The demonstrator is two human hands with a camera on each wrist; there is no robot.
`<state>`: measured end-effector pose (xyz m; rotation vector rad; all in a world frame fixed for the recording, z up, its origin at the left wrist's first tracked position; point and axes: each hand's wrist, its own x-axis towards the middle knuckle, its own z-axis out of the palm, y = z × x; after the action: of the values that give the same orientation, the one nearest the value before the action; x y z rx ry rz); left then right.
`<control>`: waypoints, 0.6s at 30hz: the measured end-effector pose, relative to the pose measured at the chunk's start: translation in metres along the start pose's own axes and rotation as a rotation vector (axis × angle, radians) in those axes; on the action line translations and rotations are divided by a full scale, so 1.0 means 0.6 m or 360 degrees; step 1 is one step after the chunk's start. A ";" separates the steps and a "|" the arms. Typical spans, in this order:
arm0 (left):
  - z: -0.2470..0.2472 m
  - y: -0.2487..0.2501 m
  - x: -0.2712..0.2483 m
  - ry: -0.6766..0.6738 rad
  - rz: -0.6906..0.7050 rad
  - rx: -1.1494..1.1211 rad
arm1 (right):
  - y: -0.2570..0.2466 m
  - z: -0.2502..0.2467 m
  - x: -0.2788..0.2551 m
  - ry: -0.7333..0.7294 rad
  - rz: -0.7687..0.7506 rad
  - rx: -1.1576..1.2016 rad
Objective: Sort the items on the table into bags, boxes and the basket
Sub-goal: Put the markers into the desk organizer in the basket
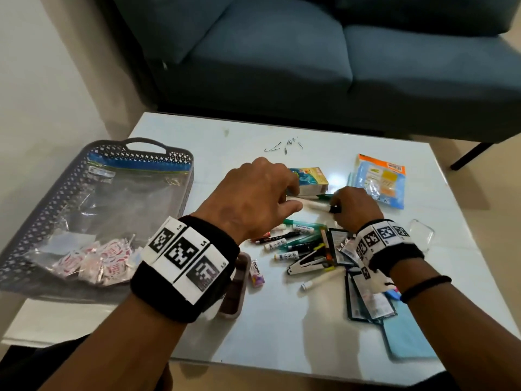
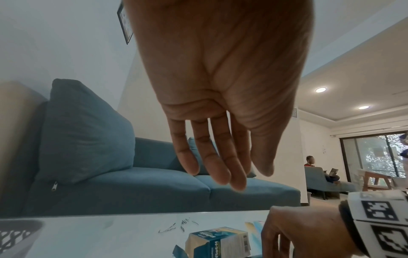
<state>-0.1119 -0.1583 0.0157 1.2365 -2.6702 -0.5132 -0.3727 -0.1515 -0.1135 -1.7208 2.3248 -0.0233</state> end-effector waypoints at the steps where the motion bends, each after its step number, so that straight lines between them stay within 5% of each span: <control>1: 0.002 0.004 0.005 0.0005 -0.0007 0.0001 | 0.004 0.003 -0.003 -0.0003 -0.0016 -0.0021; 6: 0.014 0.026 0.014 0.0023 -0.0020 0.0000 | 0.012 -0.017 -0.018 -0.0032 -0.0058 0.0175; 10: 0.026 0.038 0.019 0.0104 0.0003 0.0062 | -0.023 -0.099 -0.045 -0.0005 -0.0189 0.1030; 13: 0.035 0.047 0.018 0.0195 -0.0032 0.0025 | -0.064 -0.141 -0.080 -0.0218 -0.0217 0.1733; 18: 0.031 0.057 0.017 0.0433 -0.0110 -0.0213 | -0.085 -0.151 -0.091 -0.0439 -0.0307 0.2141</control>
<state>-0.1478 -0.1412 0.0107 1.2637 -2.3370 -0.4856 -0.3288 -0.1275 -0.0072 -1.0569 1.2720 -1.0278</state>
